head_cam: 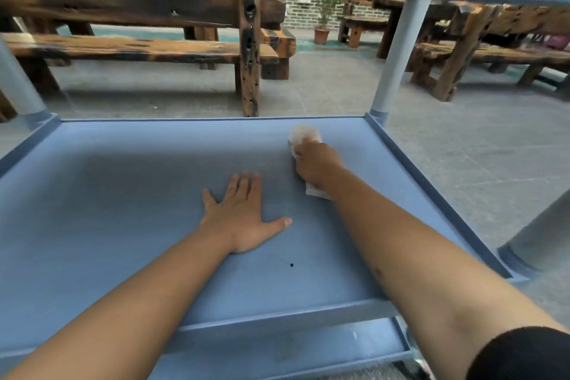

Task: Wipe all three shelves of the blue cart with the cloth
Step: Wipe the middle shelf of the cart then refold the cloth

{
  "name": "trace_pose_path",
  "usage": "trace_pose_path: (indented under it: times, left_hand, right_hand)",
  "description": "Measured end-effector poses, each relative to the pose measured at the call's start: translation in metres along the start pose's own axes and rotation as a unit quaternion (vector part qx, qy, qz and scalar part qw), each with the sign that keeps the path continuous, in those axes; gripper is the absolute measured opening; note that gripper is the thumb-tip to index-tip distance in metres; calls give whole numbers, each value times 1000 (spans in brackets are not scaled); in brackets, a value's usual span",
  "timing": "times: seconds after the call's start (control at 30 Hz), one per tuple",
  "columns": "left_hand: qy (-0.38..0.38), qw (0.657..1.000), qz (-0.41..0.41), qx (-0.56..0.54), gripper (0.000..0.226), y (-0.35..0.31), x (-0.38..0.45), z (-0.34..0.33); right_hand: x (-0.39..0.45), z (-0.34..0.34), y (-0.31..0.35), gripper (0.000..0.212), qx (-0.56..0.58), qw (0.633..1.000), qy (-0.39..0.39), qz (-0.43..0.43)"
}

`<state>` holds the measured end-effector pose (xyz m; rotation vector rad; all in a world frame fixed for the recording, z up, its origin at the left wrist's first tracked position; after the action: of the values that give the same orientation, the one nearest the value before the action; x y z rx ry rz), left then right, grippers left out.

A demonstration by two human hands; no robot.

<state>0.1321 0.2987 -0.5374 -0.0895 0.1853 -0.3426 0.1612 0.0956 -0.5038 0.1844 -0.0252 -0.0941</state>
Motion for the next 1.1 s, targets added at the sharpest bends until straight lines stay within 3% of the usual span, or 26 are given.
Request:
trace_pose_path:
  times: [0.1, 0.23, 0.4, 0.6, 0.8, 1.1]
  left_hand:
    - [5, 996, 3, -87, 130, 6, -1, 12]
    - [17, 977, -41, -210, 111, 41, -2, 37]
    - [-16, 1000, 8, 7, 106, 89, -12, 19]
    - [-35, 998, 12, 41, 116, 96, -10, 5]
    - [-28, 998, 9, 48, 118, 97, -9, 4]
    - [-19, 998, 11, 53, 119, 96, -10, 6]
  right_hand:
    - [5, -18, 54, 52, 11, 998, 7, 56]
    - [7, -37, 105, 49, -2, 993, 44, 108]
    - [-2, -34, 106, 54, 73, 990, -10, 120]
    - [-3, -43, 103, 57, 10, 993, 9, 118]
    - [-25, -15, 36, 65, 2, 997, 1, 82]
    - [-95, 20, -133, 57, -51, 996, -20, -68]
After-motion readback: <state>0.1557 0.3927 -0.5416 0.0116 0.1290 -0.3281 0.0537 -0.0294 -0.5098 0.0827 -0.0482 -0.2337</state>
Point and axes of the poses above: each hand's wrist, its own x-axis towards the middle knuckle, its own z-axis out of the back of the hand, y = z × x, the point moved 2 cm from there along x, towards the middle knuckle, and after that the axes turned 14 degrees about z, right-handed, at the moved point
